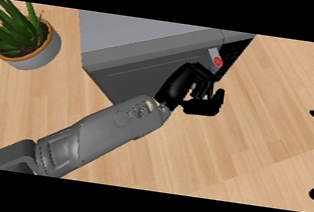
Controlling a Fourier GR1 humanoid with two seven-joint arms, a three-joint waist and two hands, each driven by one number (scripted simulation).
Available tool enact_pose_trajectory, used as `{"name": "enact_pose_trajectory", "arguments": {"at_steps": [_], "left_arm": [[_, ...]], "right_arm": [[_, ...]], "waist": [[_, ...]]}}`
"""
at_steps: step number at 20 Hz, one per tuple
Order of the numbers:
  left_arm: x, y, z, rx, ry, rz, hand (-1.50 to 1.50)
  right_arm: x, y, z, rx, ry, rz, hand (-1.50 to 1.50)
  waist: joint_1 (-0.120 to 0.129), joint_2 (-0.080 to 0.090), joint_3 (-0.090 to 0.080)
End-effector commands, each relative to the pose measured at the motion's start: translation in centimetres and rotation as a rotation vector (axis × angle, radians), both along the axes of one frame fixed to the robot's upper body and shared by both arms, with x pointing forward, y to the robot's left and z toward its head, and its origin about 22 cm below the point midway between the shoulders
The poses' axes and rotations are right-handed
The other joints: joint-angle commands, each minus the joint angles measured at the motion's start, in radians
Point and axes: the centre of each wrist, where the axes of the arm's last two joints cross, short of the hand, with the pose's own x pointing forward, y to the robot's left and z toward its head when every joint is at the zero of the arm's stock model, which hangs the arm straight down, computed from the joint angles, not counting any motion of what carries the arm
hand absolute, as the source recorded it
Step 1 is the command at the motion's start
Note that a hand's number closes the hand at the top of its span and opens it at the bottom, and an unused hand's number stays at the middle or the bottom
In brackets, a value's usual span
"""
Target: Pick up the milk, place it into the microwave and close the microwave
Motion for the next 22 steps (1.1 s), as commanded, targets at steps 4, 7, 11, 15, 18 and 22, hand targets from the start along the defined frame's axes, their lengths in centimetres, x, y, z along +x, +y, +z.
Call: {"name": "enact_pose_trajectory", "arguments": {"at_steps": [4,7,11,15,18,22], "left_arm": [[-0.5,-3.3,2.3,-0.038,-0.031,-0.064,1.5],[-0.4,-3.3,2.4,-0.045,-0.033,-0.052,1.5],[-0.5,-3.1,1.9,-0.042,-0.036,-0.023,1.5],[-0.5,-3.2,2.1,-0.059,-0.033,-0.004,1.5],[-0.5,-3.1,1.9,-0.064,-0.044,0.013,1.5],[-0.4,-3.0,1.7,-0.066,-0.046,0.036,1.5]], "right_arm": [[1.1,2.9,3.4,-0.096,-0.085,0.299,1.5],[1.0,4.3,3.6,-0.108,-0.085,0.355,1.5],[0.8,5.4,4.5,-0.116,-0.105,0.387,1.5],[0.4,6.5,4.9,-0.135,-0.101,0.436,1.5],[0.2,7.2,5.2,-0.129,-0.109,0.451,1.5],[-0.3,7.5,5.1,-0.136,-0.095,0.467,1.5]], "waist": [[-0.022,-0.004,0.003],[-0.031,-0.004,0.004],[-0.051,-0.006,0.005],[-0.069,-0.01,0.004],[-0.078,-0.007,0.004],[-0.083,-0.005,0.006]]}}
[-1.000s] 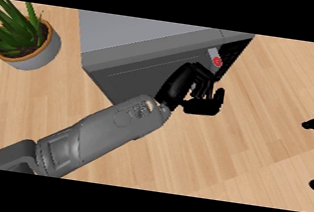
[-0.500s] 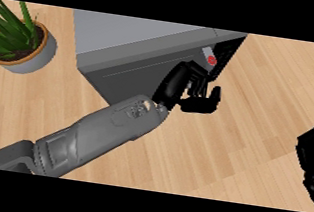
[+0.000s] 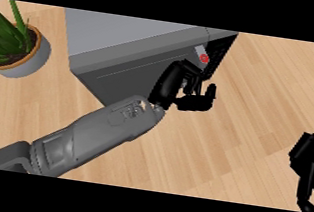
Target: Pick up the milk, place it into the microwave and close the microwave
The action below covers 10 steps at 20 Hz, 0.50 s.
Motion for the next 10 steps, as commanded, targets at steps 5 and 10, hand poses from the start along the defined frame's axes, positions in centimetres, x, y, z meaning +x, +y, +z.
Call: {"name": "enact_pose_trajectory", "arguments": {"at_steps": [5,10], "left_arm": [[-0.5,-4.2,2.5,-0.018,-0.055,-0.09,1.5],[0.5,-2.9,2.5,-0.14,-0.021,0.161,1.5]], "right_arm": [[-0.5,1.3,0.9,0.007,-0.029,0.102,1.5],[-1.1,1.6,0.6,0.031,-0.018,0.093,1.5]], "waist": [[-0.036,0.01,0.003],[-0.007,-0.003,-0.003]]}}
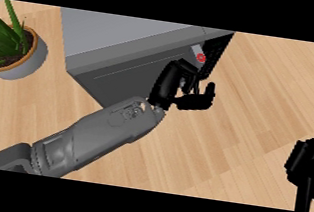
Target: Pick up the milk, place it into the microwave and close the microwave
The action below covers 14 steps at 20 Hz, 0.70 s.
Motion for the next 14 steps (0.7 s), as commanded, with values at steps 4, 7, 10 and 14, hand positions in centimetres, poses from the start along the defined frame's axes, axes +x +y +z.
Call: {"name": "enact_pose_trajectory", "arguments": {"at_steps": [4,7,10,14], "left_arm": [[-0.2,-2.0,1.5,-0.262,0.32,0.02,1.5],[0.6,-1.1,2.2,-0.413,0.358,0.063,1.5],[0.8,-0.4,1.3,-0.468,0.407,0.063,1.5],[0.8,0.4,-0.3,-0.5,0.448,0.025,1.5]], "right_arm": [[-1.7,1.4,-1.6,-0.109,0.116,0.152,1.5],[-2.7,2.2,-2.6,-0.061,0.16,0.159,1.5],[-3.7,2.9,-3.1,-0.058,0.183,0.162,1.5],[-4.8,3.8,-3.5,-0.011,0.192,0.142,1.5]], "waist": [[0.03,0.044,-0.013],[0.055,0.038,-0.015],[0.068,0.029,-0.013],[0.093,0.027,-0.012]]}}
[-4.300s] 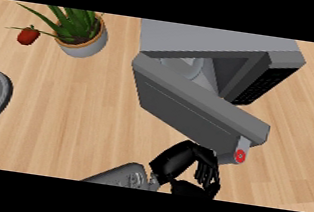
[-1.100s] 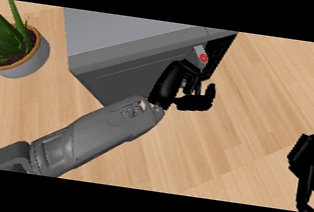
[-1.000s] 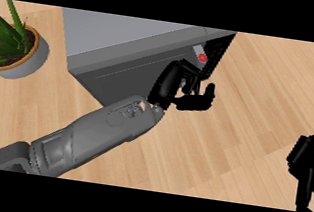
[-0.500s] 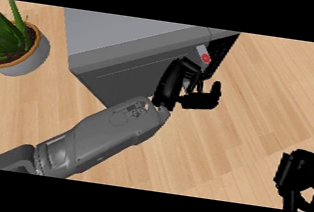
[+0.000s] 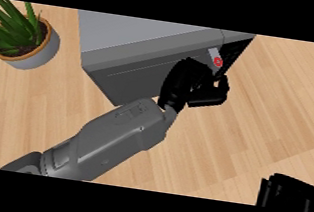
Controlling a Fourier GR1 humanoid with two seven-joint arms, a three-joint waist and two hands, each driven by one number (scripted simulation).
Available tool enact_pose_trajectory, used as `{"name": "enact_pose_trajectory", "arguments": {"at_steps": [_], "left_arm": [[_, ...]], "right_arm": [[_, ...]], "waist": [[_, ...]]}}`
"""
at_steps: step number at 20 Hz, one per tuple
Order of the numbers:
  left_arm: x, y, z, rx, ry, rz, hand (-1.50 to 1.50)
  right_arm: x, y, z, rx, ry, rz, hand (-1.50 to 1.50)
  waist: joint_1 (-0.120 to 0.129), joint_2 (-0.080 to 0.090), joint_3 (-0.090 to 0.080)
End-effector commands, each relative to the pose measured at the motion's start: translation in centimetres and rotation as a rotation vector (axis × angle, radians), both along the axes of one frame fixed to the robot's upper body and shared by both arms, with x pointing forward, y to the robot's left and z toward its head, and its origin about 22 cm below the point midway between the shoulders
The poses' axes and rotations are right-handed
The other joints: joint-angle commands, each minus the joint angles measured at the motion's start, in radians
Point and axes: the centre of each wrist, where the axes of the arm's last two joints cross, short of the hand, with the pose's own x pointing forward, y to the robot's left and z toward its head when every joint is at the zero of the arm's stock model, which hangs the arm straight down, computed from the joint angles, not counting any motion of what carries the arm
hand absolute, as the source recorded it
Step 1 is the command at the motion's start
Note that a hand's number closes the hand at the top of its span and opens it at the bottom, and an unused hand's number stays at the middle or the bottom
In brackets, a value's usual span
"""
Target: Pick up the milk, place it into the microwave and close the microwave
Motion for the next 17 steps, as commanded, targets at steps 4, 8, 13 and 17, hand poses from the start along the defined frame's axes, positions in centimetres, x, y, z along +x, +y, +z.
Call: {"name": "enact_pose_trajectory", "arguments": {"at_steps": [4,8,13,17], "left_arm": [[1.4,3.0,-3.2,-0.113,0.149,0.062,1.5],[1.6,4.3,-4.4,-0.117,0.154,0.033,1.5],[1.8,5.6,-5.5,-0.131,0.143,-0.001,1.5],[1.6,5.3,-6.2,-0.141,0.155,-0.045,1.5]], "right_arm": [[-2.4,1.8,-0.7,0.06,0.028,-0.012,1.5],[-3.6,2.6,-0.8,0.069,0.042,-0.029,1.5],[-4.9,3.7,-0.6,0.077,0.037,-0.052,1.5],[-5.9,4.9,-0.2,0.097,0.024,-0.06,1.5]], "waist": [[0.047,-0.003,-0.003],[0.069,-0.001,-0.005],[0.095,-0.002,-0.006],[0.109,-0.004,-0.005]]}}
